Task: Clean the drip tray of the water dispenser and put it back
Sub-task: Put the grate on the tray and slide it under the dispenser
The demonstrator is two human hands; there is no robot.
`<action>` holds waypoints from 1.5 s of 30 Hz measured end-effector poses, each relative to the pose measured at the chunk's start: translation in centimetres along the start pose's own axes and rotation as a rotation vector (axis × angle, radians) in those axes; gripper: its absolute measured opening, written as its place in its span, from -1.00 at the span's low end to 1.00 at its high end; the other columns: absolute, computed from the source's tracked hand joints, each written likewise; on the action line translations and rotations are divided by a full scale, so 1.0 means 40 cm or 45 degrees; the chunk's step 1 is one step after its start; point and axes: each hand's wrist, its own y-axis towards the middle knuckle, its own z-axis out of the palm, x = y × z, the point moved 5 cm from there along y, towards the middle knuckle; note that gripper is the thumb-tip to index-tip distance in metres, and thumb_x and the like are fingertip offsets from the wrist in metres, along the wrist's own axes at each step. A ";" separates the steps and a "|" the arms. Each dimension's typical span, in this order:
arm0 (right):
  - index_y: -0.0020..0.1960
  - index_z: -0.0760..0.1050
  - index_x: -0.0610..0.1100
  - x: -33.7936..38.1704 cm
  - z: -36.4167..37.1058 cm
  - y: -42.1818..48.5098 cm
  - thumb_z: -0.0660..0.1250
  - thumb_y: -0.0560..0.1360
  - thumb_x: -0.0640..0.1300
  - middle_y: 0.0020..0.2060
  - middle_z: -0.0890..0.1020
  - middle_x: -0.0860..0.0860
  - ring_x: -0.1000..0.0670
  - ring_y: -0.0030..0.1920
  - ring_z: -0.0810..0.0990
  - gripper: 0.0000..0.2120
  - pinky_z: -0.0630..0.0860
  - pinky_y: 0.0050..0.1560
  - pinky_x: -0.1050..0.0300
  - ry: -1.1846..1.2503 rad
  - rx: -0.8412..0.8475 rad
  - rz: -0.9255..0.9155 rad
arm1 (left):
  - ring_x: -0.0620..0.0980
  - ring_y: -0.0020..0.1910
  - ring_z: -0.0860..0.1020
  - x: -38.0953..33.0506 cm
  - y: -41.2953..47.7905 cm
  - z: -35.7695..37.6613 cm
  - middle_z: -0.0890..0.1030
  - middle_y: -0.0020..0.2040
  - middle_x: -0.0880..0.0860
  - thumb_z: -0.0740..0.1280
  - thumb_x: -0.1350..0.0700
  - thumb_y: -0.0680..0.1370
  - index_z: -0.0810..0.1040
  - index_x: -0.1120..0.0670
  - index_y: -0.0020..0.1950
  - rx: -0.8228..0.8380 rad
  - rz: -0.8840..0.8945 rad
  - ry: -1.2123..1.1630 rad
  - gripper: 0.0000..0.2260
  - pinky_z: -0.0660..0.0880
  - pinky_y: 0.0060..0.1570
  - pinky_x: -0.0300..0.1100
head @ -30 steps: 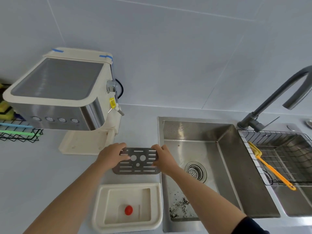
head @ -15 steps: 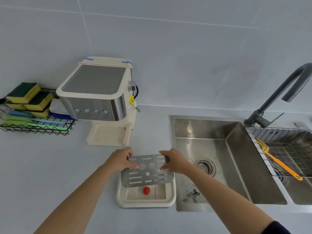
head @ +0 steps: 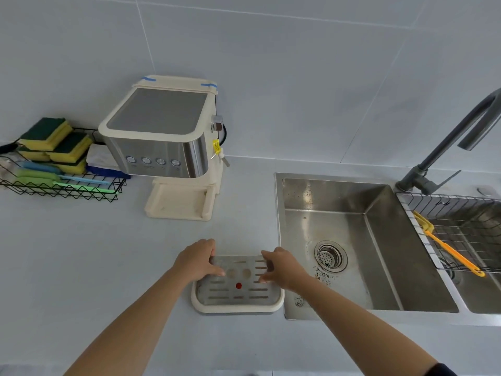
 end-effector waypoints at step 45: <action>0.49 -0.35 -0.11 -0.044 0.129 -0.107 0.54 0.20 0.10 0.44 0.07 -0.08 -0.10 0.46 0.08 0.26 0.19 0.45 -0.14 0.279 -0.053 0.012 | -0.11 0.24 0.38 0.069 -0.181 0.141 0.40 0.25 -0.12 0.56 -0.09 0.12 0.17 -0.08 0.42 -0.175 0.035 -0.512 -0.04 0.44 0.21 -0.07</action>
